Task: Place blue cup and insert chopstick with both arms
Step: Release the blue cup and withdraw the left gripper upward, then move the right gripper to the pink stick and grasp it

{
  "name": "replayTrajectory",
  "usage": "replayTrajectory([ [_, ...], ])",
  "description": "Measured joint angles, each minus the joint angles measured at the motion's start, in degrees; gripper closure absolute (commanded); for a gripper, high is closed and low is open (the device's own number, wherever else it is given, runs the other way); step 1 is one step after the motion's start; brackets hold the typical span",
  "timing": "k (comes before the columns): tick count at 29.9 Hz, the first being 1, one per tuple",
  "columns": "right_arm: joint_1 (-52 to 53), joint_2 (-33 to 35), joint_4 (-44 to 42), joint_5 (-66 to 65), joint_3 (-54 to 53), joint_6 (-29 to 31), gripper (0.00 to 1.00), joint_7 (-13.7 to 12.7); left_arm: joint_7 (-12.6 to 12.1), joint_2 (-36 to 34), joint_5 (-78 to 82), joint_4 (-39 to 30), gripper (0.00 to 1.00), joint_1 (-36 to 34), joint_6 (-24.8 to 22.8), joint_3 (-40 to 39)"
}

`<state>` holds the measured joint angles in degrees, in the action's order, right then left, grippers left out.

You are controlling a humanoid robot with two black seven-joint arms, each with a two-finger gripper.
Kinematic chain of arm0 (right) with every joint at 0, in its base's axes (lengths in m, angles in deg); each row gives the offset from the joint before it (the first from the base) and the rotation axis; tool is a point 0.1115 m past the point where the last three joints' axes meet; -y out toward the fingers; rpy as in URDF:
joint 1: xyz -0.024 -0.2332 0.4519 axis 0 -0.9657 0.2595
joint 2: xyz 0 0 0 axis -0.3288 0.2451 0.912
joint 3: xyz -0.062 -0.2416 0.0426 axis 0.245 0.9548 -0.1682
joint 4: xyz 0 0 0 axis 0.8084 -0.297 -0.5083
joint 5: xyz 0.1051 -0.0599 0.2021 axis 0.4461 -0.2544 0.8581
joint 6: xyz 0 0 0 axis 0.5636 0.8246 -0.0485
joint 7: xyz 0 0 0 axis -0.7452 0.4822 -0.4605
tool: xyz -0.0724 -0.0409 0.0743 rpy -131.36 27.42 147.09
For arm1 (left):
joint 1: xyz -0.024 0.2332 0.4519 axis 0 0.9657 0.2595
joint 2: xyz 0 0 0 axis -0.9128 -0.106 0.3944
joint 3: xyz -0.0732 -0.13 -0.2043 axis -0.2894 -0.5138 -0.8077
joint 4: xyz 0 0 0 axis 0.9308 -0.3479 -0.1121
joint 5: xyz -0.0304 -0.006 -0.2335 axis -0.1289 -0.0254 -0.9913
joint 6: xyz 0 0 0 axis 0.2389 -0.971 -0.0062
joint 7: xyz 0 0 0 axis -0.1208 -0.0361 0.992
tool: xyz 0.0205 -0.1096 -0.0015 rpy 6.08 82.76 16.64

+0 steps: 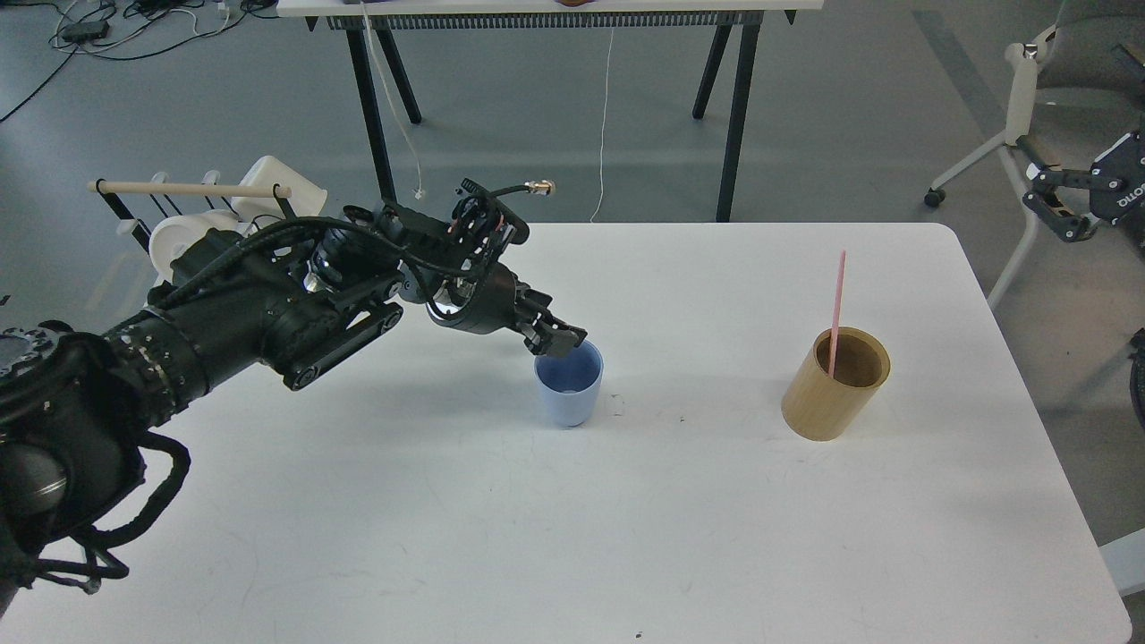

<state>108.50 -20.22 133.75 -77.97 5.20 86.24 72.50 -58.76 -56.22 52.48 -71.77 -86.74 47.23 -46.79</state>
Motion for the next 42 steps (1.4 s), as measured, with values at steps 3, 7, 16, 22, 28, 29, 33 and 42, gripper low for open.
replayTrajectory([
  [3,0.5,0.1,-0.2,-7.3,0.1,0.0,0.01,0.0,0.0,-2.6,-11.9,0.0,0.0,0.0,0.0,-5.1],
  [7,0.6,0.1,0.7,-20.3,-0.1,-3.3,0.02,0.0,0.0,-5.5,-31.5,-0.1,0.0,0.6,0.0,-10.4],
  [16,0.2,3.5,4.5,-51.0,0.6,-25.6,0.03,0.0,0.0,-9.4,-74.0,-0.1,0.0,3.3,0.0,-12.9],
  [22,-0.1,3.5,7.4,-63.6,5.7,-31.5,0.03,0.0,0.0,-9.6,-77.4,-0.1,0.0,4.8,0.0,-12.9],
  [28,0.4,2.3,5.4,-71.8,11.5,-34.5,0.03,0.0,0.0,-9.3,-77.4,-0.1,0.0,5.2,0.0,-12.9],
  [29,0.4,1.5,5.2,-72.4,11.9,-34.7,0.03,0.0,0.0,-9.2,-77.4,-0.1,0.0,5.4,0.0,-12.9],
  [33,0.5,-2.0,4.2,-74.5,12.5,-34.9,0.03,0.0,0.0,-9.1,-77.4,-0.1,0.0,6.0,0.0,-12.9],
  [42,2.6,-10.6,-1.5,-80.0,14.4,-35.0,0.06,0.0,0.0,-9.2,-77.3,0.3,0.0,7.4,0.0,-12.8],
])
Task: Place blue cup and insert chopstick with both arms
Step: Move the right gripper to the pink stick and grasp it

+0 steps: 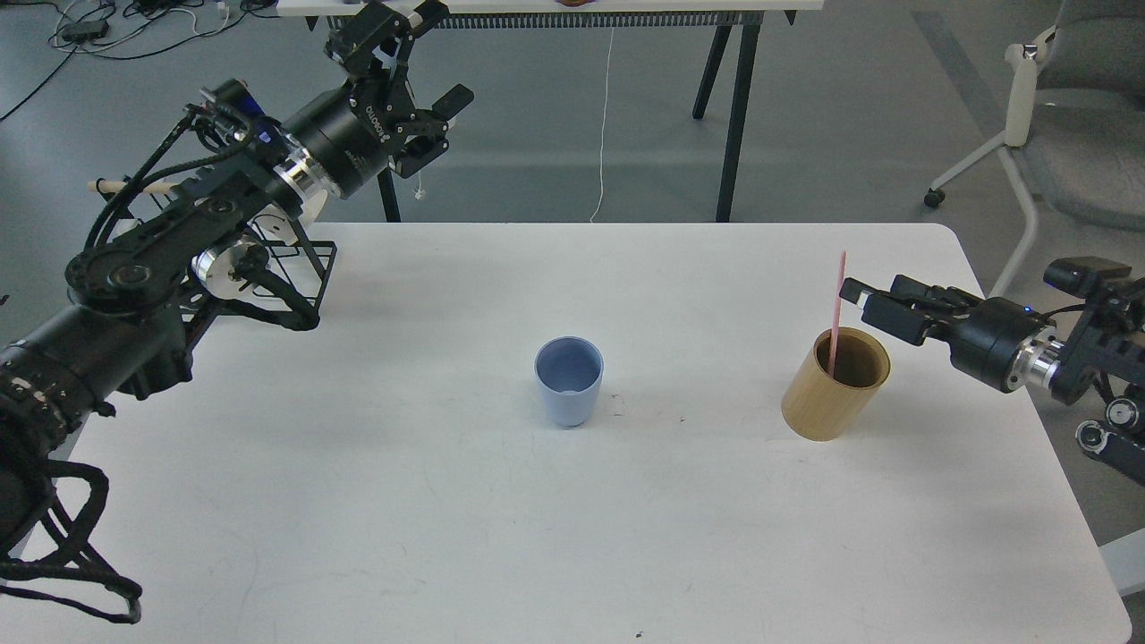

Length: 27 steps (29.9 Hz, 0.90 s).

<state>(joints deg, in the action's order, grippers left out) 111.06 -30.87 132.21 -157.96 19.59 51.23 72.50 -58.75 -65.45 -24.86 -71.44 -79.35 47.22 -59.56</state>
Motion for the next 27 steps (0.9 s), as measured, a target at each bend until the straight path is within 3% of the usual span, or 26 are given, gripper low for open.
replayTrajectory([
  [5,5.1,-4.8,-4.1,-0.2,6.5,-1.6,0.13,0.0,0.0,-0.1,0.0,0.3,0.0,0.7,0.0,0.0],
  [10,6.8,-9.7,-6.9,0.0,8.1,-2.1,0.37,0.0,0.0,-0.2,0.0,0.4,0.0,1.4,0.0,-0.1],
  [14,7.0,-9.4,-6.9,0.1,8.2,-2.1,0.47,0.0,0.0,-0.4,0.0,0.5,0.0,1.6,0.0,-0.1],
  [22,7.0,-6.2,-5.3,0.3,8.2,-2.6,0.82,0.0,0.0,-0.2,-0.1,0.6,0.0,1.8,0.0,-0.1],
  [27,7.0,-5.6,-5.2,0.3,8.1,-3.5,0.91,0.0,0.0,-0.2,-0.2,0.6,0.0,1.8,0.0,-0.1],
])
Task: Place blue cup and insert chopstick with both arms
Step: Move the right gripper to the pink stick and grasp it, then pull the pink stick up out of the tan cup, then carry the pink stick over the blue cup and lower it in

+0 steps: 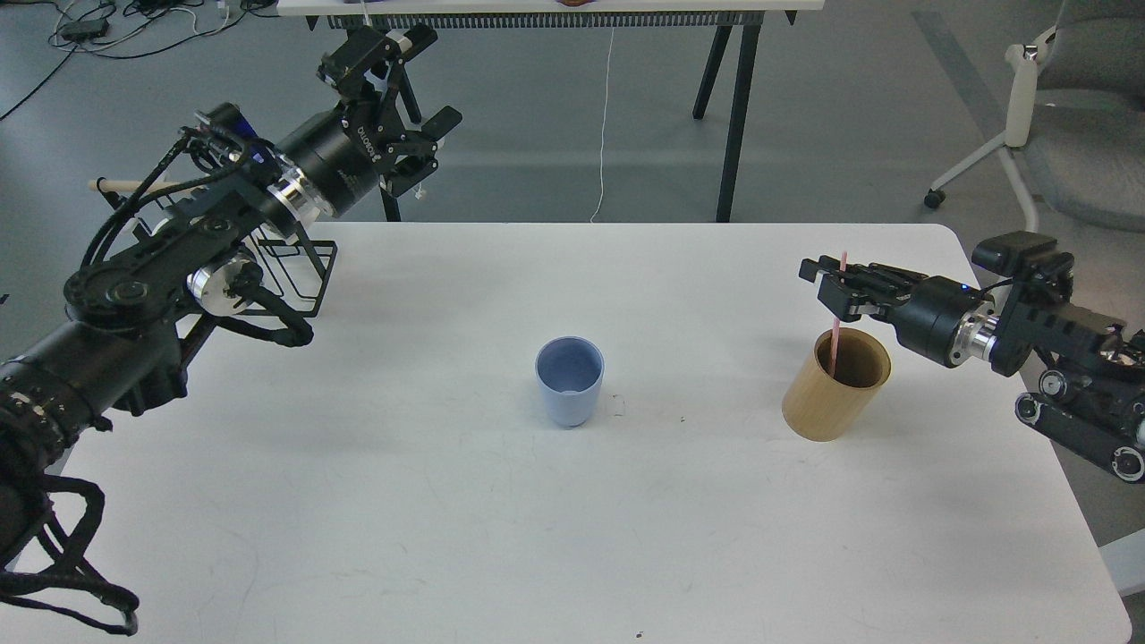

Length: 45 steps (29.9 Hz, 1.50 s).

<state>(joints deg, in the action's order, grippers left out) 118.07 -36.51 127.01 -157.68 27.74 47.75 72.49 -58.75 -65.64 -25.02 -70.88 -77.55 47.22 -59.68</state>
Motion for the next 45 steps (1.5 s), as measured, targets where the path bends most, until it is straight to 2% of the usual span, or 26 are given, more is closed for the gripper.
replayTrajectory([
  [8,1.3,2.7,2.1,0.6,-0.2,0.1,0.99,0.0,0.0,-0.1,-0.2,0.1,0.0,0.1,0.0,0.0],
  [17,5.7,13.1,12.8,6.3,-0.4,0.6,1.0,0.0,0.0,0.1,-0.1,0.4,0.0,0.4,0.0,0.1],
  [22,10.6,19.6,18.4,8.9,-0.8,0.6,1.0,0.0,0.0,0.7,-0.1,4.4,0.0,0.8,0.0,0.5],
  [25,14.4,20.0,19.4,10.7,-1.6,0.3,1.0,0.0,0.0,0.7,-0.1,7.3,0.0,2.5,0.0,0.6],
  [27,16.0,17.8,19.3,11.8,-1.9,-0.3,1.0,0.0,0.0,0.7,-0.2,9.2,0.0,3.8,0.0,0.6],
  [30,17.0,10.2,17.7,12.1,-1.5,-1.9,1.0,0.0,0.0,0.4,-0.2,12.2,0.0,5.7,0.0,0.5],
  [39,24.2,-19.7,-1.1,10.6,9.9,-6.3,1.0,0.0,0.0,0.8,-0.4,16.7,0.0,7.3,0.0,0.3],
  [45,24.0,-30.2,-9.1,10.5,14.5,-7.6,1.0,0.0,0.0,0.3,-0.4,16.8,0.0,7.9,0.0,0.3],
])
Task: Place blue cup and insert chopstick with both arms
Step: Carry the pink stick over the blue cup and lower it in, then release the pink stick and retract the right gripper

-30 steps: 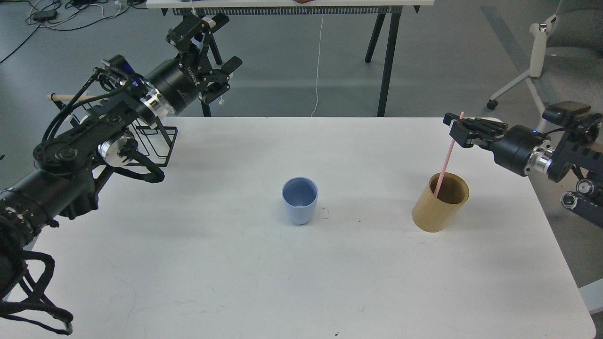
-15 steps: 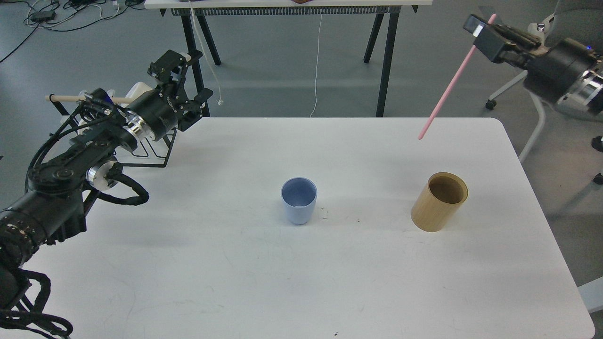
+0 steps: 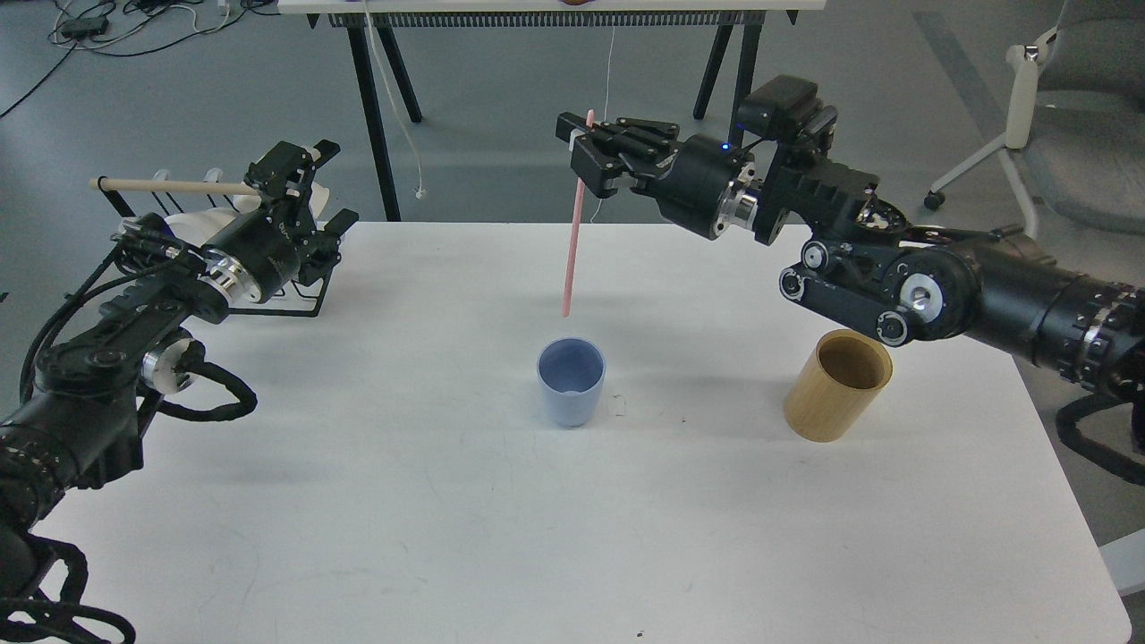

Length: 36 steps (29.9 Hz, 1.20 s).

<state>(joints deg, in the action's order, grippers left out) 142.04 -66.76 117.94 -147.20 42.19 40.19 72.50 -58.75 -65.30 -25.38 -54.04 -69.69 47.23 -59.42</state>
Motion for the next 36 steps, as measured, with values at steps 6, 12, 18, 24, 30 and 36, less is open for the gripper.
replayTrajectory([
  [6,-0.9,-4.2,-2.9,0.0,4.1,-1.0,1.0,0.0,0.0,-0.1,0.0,0.0,0.0,1.1,0.0,0.0],
  [12,-1.2,-5.0,-3.6,0.0,4.6,-1.1,0.99,0.0,0.0,-0.1,0.0,0.0,0.0,1.3,0.0,0.0],
  [18,-1.9,-4.9,-3.3,0.0,6.5,-1.1,0.88,0.0,0.0,0.0,0.0,0.4,0.0,1.3,0.0,-0.1],
  [24,-3.0,-4.7,-3.4,0.0,8.3,-1.1,0.5,0.0,0.0,0.0,0.0,0.5,0.0,1.3,0.0,-0.1],
  [30,-3.2,-4.3,-3.1,0.2,7.8,-1.1,0.05,0.0,0.0,0.0,0.0,0.5,0.0,1.3,0.0,-0.1],
  [36,-3.1,-1.9,-1.4,1.0,3.9,-1.2,0.04,0.0,0.0,0.1,0.0,0.5,0.0,1.3,0.0,-0.1],
])
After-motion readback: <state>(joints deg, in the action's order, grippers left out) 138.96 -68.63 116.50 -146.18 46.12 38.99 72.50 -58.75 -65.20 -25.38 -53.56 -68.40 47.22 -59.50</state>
